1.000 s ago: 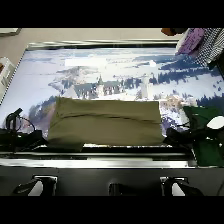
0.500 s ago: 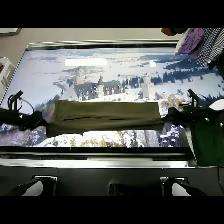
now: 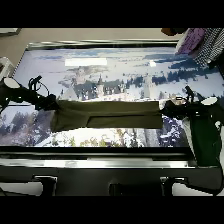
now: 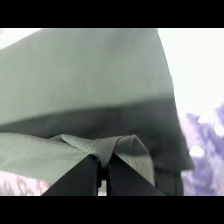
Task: Fold the clothes and pants, and hang the long-sleeved shirts on hangers.
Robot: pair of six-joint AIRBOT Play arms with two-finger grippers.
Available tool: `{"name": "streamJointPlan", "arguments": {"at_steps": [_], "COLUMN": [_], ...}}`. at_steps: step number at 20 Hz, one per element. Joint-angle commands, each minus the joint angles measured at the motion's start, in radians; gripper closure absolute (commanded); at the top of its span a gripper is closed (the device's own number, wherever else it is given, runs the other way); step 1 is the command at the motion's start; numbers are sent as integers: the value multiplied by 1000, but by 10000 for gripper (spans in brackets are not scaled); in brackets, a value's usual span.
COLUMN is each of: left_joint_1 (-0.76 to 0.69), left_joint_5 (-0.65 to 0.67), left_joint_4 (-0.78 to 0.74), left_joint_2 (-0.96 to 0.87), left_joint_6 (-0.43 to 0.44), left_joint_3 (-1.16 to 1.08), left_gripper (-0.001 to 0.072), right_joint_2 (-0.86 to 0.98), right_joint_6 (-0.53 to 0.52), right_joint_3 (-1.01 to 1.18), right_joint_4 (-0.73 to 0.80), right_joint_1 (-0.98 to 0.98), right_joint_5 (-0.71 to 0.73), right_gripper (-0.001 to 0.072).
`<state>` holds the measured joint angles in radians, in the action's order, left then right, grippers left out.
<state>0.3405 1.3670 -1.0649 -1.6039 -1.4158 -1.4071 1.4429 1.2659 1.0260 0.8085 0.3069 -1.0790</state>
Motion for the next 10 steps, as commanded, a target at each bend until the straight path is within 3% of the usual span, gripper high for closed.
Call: {"name": "streamJointPlan", "arguments": {"at_steps": [1, 6, 9, 10], "left_joint_1": [-14, -37, -43, -43], "left_joint_5": [2, 2, -11, -25], "left_joint_4": [0, 0, 0, 0], "left_joint_2": [-134, -247, -280, -280], "left_joint_6": [2, 3, 3, 2], "left_joint_3": [-156, -280, -286, -286], "left_gripper": [694, 694, 678, 559], "right_joint_2": [34, 53, 61, 61], "right_joint_6": [-10, -33, 90, 140], "right_joint_3": [3, 3, 3, 3], "right_joint_4": [-26, -42, 50, 78], "right_joint_1": [-1, -58, -105, -102], "right_joint_5": [65, 145, 225, 241], "right_gripper": [686, 684, 684, 684]}}
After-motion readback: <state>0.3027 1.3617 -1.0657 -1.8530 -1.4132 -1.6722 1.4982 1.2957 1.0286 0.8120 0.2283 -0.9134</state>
